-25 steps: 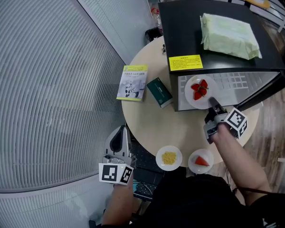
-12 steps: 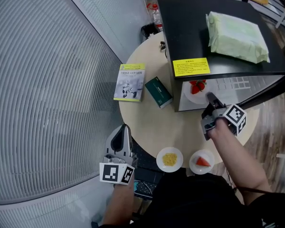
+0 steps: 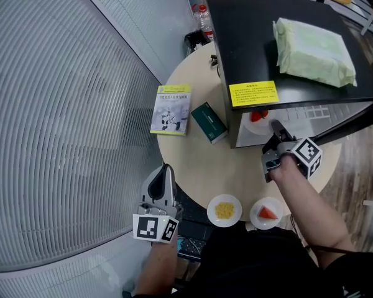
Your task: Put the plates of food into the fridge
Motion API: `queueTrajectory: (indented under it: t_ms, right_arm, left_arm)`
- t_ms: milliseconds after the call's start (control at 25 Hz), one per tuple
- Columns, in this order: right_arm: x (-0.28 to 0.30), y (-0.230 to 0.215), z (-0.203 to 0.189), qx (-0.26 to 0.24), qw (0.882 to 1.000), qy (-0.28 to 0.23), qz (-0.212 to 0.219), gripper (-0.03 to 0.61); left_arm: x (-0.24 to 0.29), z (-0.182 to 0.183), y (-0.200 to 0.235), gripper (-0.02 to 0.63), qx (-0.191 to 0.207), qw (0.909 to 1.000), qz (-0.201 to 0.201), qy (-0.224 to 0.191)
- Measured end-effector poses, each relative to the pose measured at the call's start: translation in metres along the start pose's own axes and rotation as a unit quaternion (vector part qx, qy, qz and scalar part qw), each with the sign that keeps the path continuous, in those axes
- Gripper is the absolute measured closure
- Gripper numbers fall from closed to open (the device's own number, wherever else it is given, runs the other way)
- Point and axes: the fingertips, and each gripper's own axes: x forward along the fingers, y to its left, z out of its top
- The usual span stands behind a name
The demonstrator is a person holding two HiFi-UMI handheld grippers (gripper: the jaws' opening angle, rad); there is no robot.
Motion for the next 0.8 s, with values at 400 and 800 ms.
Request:
queueTrajectory:
  t_ms: [400,800]
  right_arm:
    - [-0.002,0.016,-0.008,-0.128,0.988,0.074,0.043,0.436]
    - [-0.039,0.002,-0.003,-0.167,0.978,0.104,0.066,0.399]
  left_arm:
    - [-0.008,0.007,-0.019,0.609,0.008,1.0000,-0.001,-0.002]
    - [-0.045,0.020,-0.064,0.609,0.047,0.9988,0.013,-0.004]
